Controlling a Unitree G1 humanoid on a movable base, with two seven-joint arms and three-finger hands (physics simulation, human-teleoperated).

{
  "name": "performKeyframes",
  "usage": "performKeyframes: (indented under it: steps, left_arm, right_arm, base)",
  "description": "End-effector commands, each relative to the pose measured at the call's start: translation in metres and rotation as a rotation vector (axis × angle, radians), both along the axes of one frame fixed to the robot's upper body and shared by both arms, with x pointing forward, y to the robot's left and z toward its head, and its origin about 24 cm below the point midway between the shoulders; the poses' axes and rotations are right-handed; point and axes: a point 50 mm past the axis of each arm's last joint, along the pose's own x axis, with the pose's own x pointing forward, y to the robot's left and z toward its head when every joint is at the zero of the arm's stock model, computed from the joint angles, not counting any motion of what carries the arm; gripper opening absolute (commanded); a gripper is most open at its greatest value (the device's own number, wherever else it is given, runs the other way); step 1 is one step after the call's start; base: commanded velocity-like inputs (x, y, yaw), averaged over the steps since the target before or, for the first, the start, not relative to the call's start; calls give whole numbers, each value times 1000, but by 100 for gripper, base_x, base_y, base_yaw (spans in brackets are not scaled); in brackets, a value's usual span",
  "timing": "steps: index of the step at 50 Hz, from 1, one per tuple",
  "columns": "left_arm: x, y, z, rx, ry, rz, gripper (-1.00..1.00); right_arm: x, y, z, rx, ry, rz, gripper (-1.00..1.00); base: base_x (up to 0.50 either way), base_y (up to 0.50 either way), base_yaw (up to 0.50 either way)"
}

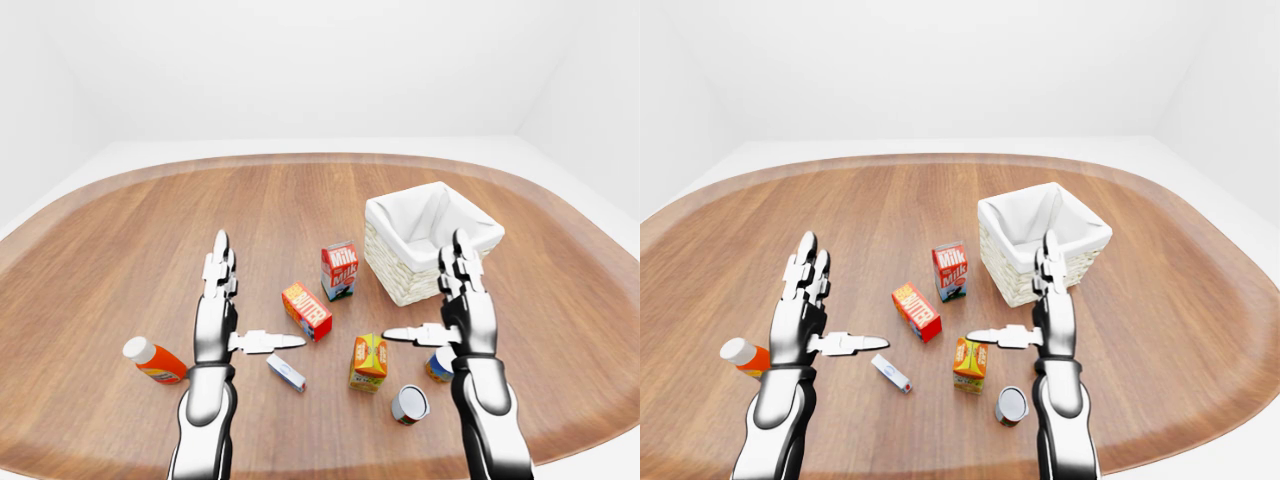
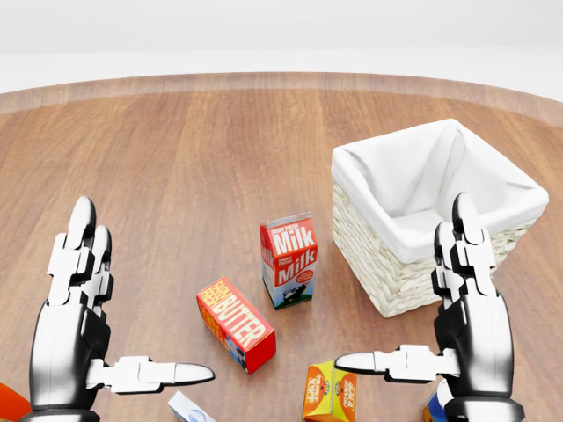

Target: Pick up the alphabet soup and the tomato sauce, and put them in the basket.

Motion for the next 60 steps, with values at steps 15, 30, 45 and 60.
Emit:
performKeyframes:
  steps: [15,30,45,60]
  left_arm:
    - [-2,-2,-4,16,17,-9,100]
    - [-2,-3,-5,24,23,-11,100]
    - [-1,-3,-7,28,33,-12,100]
    - [-1,-3,-7,27,30,-14,100]
  right_arm:
    - [-11,-15,6,-115,-4,5,100]
    - [-26,-41,-11,-454,167,-73,100]
    - [-33,-63,-18,-674,265,-231,100]
    - [-44,-70,-15,-764,321,-238,100]
  base:
    - [0,0,0]
    - [0,0,0]
    - [0,0,0]
    - [0,0,0]
